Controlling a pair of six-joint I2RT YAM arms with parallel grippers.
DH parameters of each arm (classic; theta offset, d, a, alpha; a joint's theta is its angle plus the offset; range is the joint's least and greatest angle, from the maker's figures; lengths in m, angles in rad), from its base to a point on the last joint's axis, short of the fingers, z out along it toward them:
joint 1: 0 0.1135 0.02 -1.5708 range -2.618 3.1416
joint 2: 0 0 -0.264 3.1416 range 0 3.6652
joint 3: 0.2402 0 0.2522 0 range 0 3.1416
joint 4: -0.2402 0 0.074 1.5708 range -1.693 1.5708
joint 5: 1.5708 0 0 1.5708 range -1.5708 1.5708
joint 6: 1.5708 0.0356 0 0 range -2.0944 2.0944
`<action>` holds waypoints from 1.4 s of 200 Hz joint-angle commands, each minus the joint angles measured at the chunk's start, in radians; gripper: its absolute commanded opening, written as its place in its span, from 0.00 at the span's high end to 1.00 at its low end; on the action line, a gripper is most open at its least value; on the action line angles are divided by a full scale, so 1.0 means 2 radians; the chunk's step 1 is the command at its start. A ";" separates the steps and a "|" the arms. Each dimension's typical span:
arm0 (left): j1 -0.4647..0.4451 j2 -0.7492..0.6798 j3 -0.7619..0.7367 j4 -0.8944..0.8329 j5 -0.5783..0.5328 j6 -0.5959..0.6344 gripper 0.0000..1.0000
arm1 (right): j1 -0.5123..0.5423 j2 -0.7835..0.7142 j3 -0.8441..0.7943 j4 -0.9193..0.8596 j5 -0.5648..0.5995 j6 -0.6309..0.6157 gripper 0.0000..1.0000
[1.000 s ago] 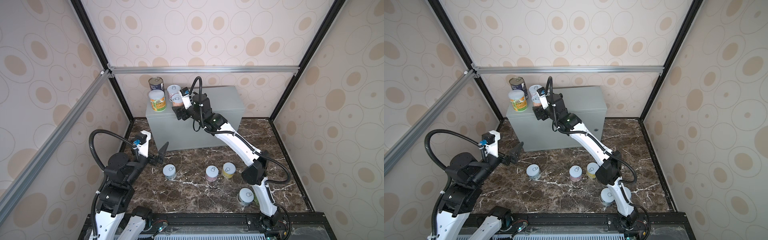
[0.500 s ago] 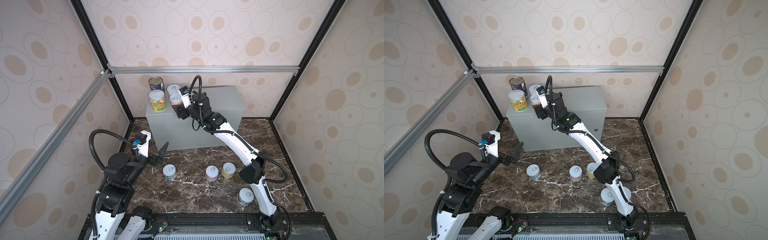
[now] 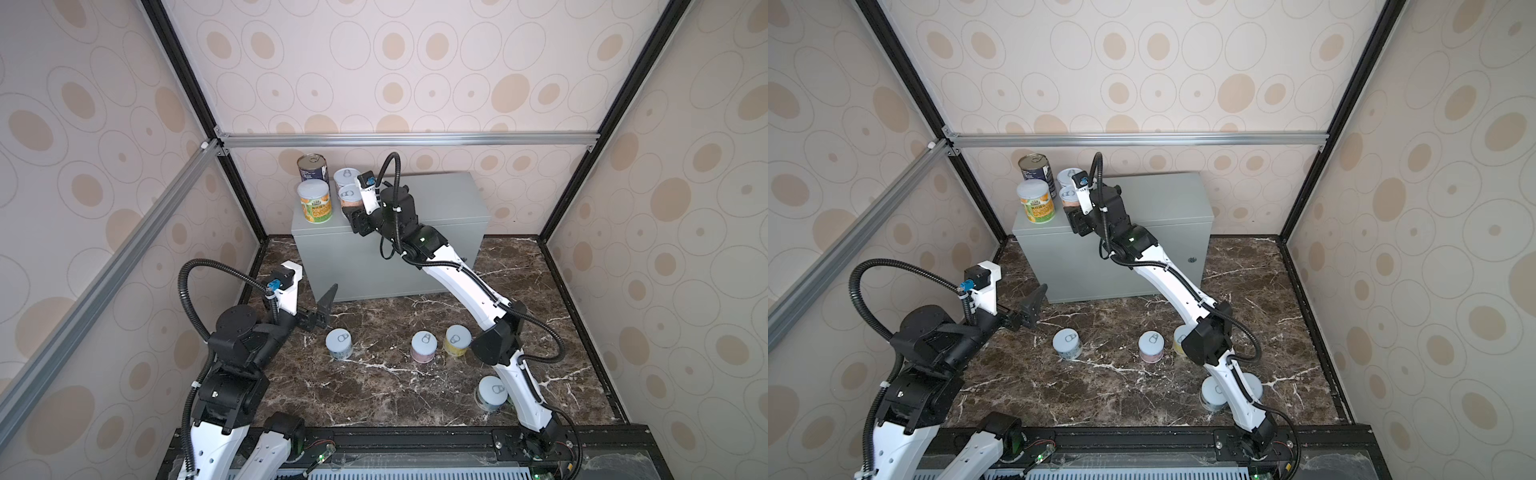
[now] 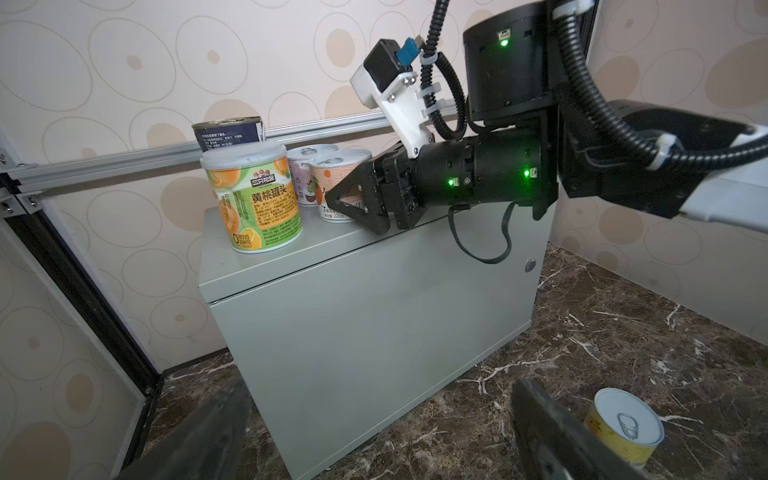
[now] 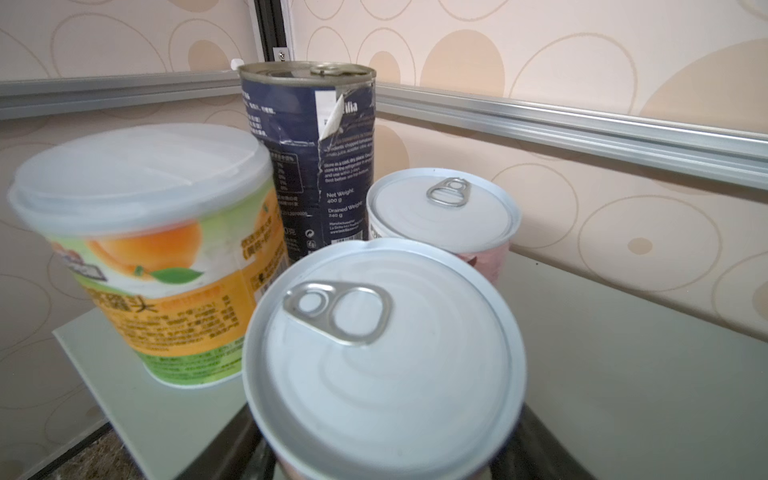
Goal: Place and organize the canned foods onto the counter
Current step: 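Lower the orange-labelled can onto the cabinet top in front of the pink can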
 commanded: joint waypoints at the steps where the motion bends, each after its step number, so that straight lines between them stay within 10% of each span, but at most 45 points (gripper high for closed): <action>1: -0.004 -0.005 0.014 0.006 -0.003 0.016 0.02 | 0.000 0.016 0.015 0.020 0.016 0.001 0.28; 280: -0.006 -0.011 0.020 -0.001 -0.001 0.014 0.02 | 0.015 -0.032 -0.069 0.042 -0.016 -0.007 0.32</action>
